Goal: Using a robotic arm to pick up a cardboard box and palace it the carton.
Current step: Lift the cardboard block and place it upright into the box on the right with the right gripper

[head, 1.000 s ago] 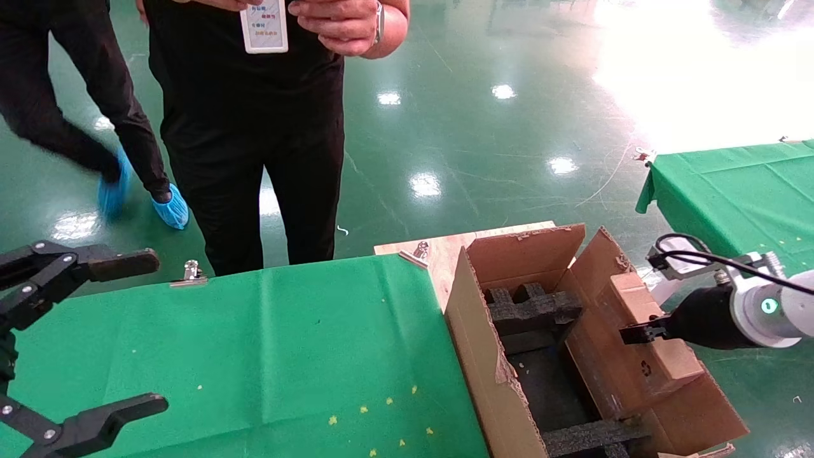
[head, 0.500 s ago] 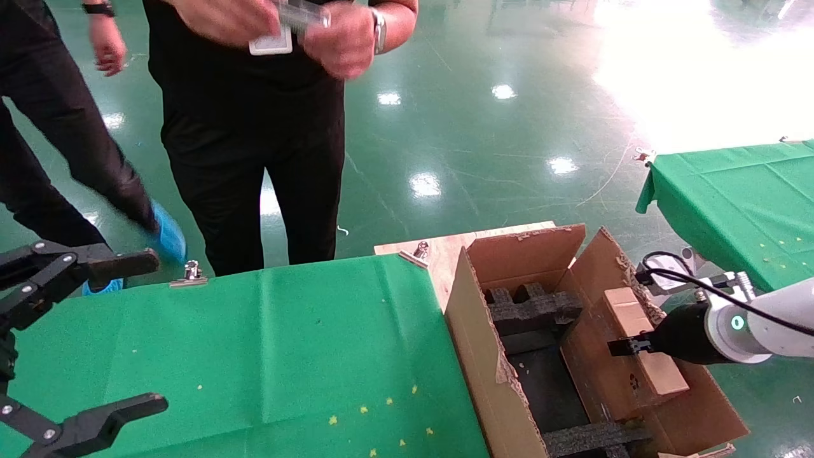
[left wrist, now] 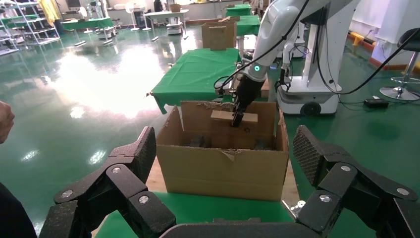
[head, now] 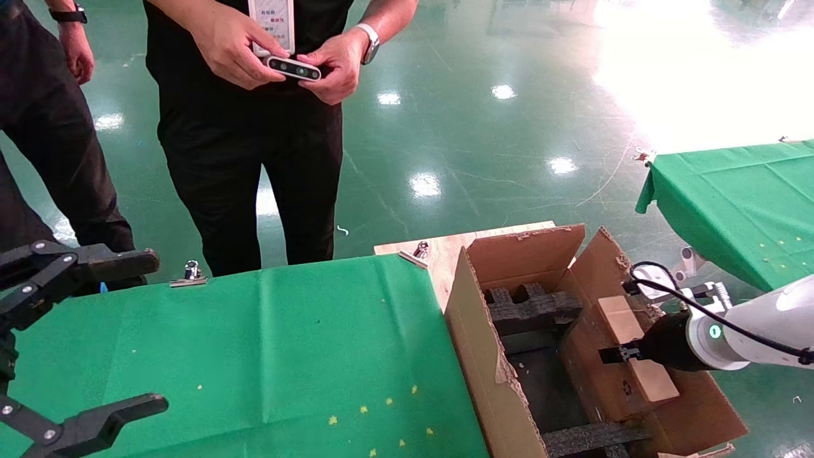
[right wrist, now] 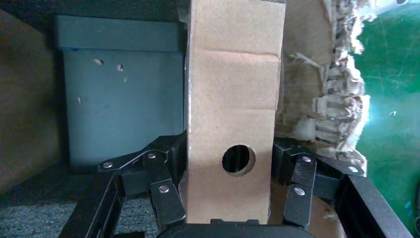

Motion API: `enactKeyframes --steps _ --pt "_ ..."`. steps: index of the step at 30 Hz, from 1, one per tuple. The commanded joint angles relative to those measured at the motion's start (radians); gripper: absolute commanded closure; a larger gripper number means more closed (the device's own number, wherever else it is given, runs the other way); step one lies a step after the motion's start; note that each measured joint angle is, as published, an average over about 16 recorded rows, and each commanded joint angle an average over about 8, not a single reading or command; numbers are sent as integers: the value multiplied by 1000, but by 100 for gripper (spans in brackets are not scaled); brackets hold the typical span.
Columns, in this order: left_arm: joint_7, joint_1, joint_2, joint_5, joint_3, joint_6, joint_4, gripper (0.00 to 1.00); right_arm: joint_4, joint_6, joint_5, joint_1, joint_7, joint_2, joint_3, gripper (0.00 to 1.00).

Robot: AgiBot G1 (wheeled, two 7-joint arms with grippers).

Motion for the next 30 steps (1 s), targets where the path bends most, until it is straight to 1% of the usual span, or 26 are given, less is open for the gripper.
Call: enactKeyframes --steps 1,11,23,24,30 --pt "0 0 0 0 0 0 0 0 -4 5 -4 -9 7 -8 -2 100" --pt "0 0 0 0 1 0 0 0 -37 31 -3 -61 21 -41 -13 100" --pt "1 0 -1 -1 1 -1 0 0 -88 61 26 -111 21 -81 -15 99" --pt "1 0 -1 -1 1 -1 0 0 -91 63 29 -114 21 -83 -14 95" --pt "1 0 -1 -1 1 -1 0 0 -109 71 38 -127 23 -94 -13 20"
